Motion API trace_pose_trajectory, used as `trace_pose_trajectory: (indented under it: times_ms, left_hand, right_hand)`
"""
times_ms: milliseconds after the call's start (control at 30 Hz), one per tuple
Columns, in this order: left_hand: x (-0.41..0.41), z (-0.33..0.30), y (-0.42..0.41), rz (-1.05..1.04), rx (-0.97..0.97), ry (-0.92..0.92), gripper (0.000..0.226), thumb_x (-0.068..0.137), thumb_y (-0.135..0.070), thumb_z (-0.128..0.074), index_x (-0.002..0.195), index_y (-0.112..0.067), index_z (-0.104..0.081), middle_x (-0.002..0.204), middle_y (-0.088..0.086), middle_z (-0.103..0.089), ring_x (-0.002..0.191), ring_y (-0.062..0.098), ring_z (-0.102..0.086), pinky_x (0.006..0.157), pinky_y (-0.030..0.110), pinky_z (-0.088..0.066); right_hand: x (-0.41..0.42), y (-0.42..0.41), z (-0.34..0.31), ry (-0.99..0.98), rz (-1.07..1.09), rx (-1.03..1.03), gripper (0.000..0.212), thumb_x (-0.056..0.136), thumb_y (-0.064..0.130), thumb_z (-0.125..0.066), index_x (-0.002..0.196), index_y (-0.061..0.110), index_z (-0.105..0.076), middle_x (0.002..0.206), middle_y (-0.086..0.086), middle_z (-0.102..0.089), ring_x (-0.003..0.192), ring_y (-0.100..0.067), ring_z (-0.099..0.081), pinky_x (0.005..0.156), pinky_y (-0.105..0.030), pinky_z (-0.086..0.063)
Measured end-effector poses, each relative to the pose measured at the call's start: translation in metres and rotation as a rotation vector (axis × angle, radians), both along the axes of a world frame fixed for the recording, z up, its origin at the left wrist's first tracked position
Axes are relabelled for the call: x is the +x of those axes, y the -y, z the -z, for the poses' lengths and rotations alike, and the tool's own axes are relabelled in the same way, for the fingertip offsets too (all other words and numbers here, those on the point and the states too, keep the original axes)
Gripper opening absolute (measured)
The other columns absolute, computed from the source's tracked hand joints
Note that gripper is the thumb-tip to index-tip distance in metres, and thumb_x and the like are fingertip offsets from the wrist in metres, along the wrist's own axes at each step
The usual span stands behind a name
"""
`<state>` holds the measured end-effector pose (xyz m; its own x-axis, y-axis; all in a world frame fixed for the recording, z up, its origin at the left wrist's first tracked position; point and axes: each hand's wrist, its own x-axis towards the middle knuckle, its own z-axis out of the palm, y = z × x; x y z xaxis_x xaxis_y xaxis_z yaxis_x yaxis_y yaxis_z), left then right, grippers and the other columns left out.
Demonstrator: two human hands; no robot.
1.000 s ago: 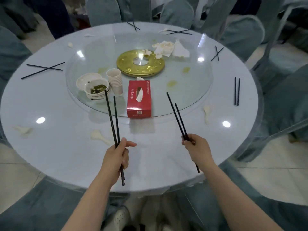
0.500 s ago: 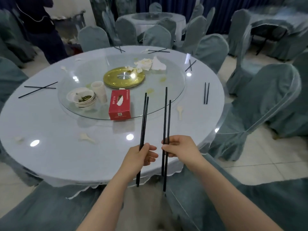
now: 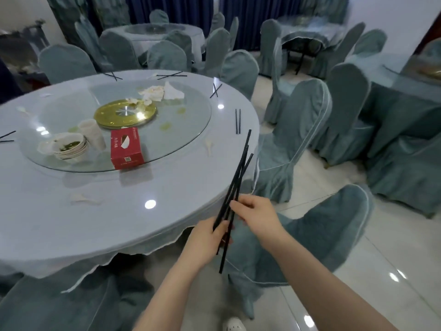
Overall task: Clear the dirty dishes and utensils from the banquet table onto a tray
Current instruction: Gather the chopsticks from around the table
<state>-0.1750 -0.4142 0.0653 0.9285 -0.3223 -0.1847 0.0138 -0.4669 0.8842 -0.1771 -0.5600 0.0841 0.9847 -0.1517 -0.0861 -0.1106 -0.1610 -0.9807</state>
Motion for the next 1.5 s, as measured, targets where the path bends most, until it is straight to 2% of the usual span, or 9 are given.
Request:
trace_pose_trajectory:
  times_ms: [200, 400, 633, 767, 867, 1067, 1300, 1367, 1500]
  left_hand:
    - [-0.006, -0.014, 0.037, 0.164, -0.028, -0.066, 0.023, 0.101, -0.02, -0.044, 0.087, -0.021, -0.062, 0.062, -0.006, -0.071, 0.06, 0.007, -0.067, 0.057, 0.014, -0.049]
    - [0.0, -0.029, 0.111, 0.308, -0.083, -0.132, 0.022, 0.102, -0.025, -0.043, 0.098, -0.02, -0.064, 0.078, 0.004, -0.075, 0.071, 0.018, -0.072, 0.074, 0.033, -0.057]
    - [-0.002, -0.042, 0.267, 0.39, -0.066, -0.055, 0.025, 0.102, -0.024, -0.042, 0.096, -0.017, -0.065, 0.058, -0.003, -0.06, 0.047, 0.009, -0.055, 0.049, 0.02, -0.045]
    - [0.004, -0.032, 0.351, 0.386, 0.044, 0.008, 0.024, 0.097, -0.029, -0.047, 0.096, -0.016, -0.068, 0.054, -0.01, -0.045, 0.042, 0.003, -0.04, 0.046, 0.02, -0.034]
    - [0.012, -0.023, 0.401, 0.416, 0.101, 0.033, 0.022, 0.095, -0.033, -0.052, 0.085, -0.018, -0.064, 0.049, -0.014, -0.046, 0.042, -0.001, -0.038, 0.045, 0.014, -0.032]
    - [0.044, -0.013, 0.469, 0.429, 0.209, 0.106, 0.017, 0.088, -0.038, -0.061, 0.076, -0.026, -0.058, 0.053, -0.024, -0.052, 0.049, -0.005, -0.046, 0.05, 0.008, -0.036]
    - [0.137, -0.003, 0.522, 0.312, 0.265, 0.089, 0.01, 0.089, -0.025, -0.062, 0.079, -0.026, -0.065, 0.052, -0.018, -0.055, 0.043, -0.001, -0.049, 0.046, 0.02, -0.042]
    - [0.162, 0.003, 0.54, 0.295, 0.28, 0.109, 0.011, 0.088, -0.026, -0.062, 0.078, -0.028, -0.065, 0.054, -0.022, -0.057, 0.043, -0.005, -0.049, 0.047, 0.013, -0.038]
    - [0.211, 0.004, 0.563, 0.242, 0.288, 0.081, 0.012, 0.086, -0.026, -0.064, 0.078, -0.032, -0.068, 0.055, -0.021, -0.059, 0.043, -0.004, -0.048, 0.043, 0.009, -0.035]
  right_hand:
    - [-0.014, 0.049, -0.015, 0.031, 0.133, 0.185, 0.016, 0.091, 0.004, -0.058, 0.089, 0.015, -0.07, 0.065, 0.007, -0.065, 0.059, -0.003, -0.059, 0.058, -0.02, -0.048]
    - [-0.027, 0.13, -0.027, 0.055, 0.228, 0.254, 0.015, 0.092, 0.001, -0.057, 0.086, 0.011, -0.067, 0.067, 0.001, -0.067, 0.063, -0.012, -0.059, 0.068, -0.031, -0.051]
    - [-0.051, 0.264, -0.025, 0.096, 0.279, 0.188, 0.019, 0.087, -0.001, -0.063, 0.087, 0.018, -0.069, 0.065, 0.004, -0.07, 0.06, -0.007, -0.064, 0.054, -0.017, -0.049]
    - [-0.048, 0.374, -0.02, 0.107, 0.414, 0.233, 0.028, 0.086, 0.005, -0.066, 0.108, 0.021, -0.061, 0.074, 0.005, -0.071, 0.066, -0.007, -0.065, 0.06, -0.021, -0.049]
    - [-0.043, 0.446, -0.019, 0.116, 0.459, 0.312, 0.039, 0.088, 0.002, -0.063, 0.121, 0.018, -0.052, 0.083, -0.005, -0.07, 0.069, -0.017, -0.067, 0.063, -0.024, -0.051]
    - [0.007, 0.53, -0.016, 0.075, 0.352, 0.298, 0.051, 0.088, -0.007, -0.057, 0.128, 0.024, -0.048, 0.082, -0.009, -0.066, 0.065, -0.017, -0.067, 0.062, -0.024, -0.054]
    - [0.106, 0.588, -0.006, 0.084, 0.35, 0.288, 0.016, 0.096, 0.01, -0.052, 0.103, 0.022, -0.06, 0.087, -0.01, -0.067, 0.064, -0.019, -0.07, 0.058, -0.022, -0.054]
    - [0.137, 0.605, -0.005, 0.08, 0.332, 0.291, 0.017, 0.098, 0.016, -0.049, 0.112, 0.019, -0.06, 0.094, -0.011, -0.068, 0.066, -0.017, -0.071, 0.058, -0.021, -0.054]
    - [0.194, 0.637, -0.012, 0.041, 0.218, 0.235, 0.045, 0.097, 0.017, -0.052, 0.142, 0.014, -0.043, 0.096, 0.004, -0.068, 0.077, -0.012, -0.071, 0.066, -0.018, -0.055]
